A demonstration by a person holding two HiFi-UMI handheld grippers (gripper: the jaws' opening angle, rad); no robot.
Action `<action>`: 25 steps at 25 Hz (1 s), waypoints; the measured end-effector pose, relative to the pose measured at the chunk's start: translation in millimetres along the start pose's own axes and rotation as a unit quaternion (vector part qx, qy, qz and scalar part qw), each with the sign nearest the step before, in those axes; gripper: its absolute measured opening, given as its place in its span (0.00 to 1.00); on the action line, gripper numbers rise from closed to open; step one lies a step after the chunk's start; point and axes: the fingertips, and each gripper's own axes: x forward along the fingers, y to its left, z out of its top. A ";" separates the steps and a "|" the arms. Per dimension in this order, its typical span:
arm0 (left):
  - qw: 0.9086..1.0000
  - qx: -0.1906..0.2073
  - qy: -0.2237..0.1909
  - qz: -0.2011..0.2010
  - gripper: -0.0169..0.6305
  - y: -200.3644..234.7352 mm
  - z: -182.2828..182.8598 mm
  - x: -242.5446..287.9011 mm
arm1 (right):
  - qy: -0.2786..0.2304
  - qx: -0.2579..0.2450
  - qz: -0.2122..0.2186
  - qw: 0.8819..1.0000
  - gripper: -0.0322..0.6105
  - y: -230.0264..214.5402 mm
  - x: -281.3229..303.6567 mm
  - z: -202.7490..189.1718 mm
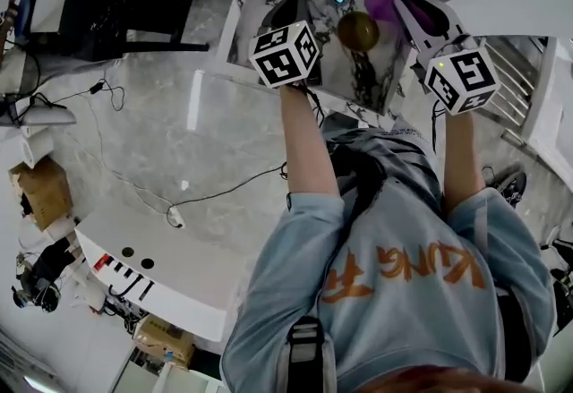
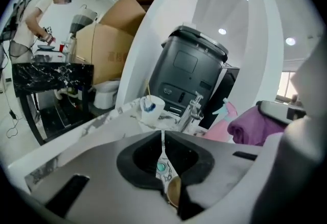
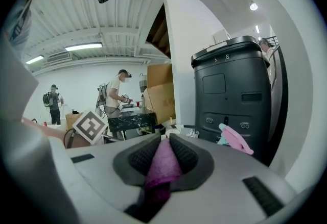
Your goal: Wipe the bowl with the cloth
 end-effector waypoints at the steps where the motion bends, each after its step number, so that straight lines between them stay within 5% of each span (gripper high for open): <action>1: 1.000 0.005 -0.009 0.001 0.07 0.6 6.5 -9.3 | -0.004 -0.001 0.001 1.000 0.15 4.0 1.3 4.6; 9: 0.992 0.051 -0.118 0.001 0.07 -0.3 87.5 -73.7 | -0.058 -0.042 0.027 0.997 0.15 35.0 25.4 69.9; 17: 0.970 0.092 -0.219 0.048 0.07 -7.7 142.1 -132.7 | -0.137 -0.070 0.028 0.988 0.15 32.9 37.9 155.0; 25: 0.956 0.105 -0.262 0.082 0.07 -17.2 164.1 -160.4 | -0.133 -0.058 0.007 0.989 0.15 36.5 26.7 155.7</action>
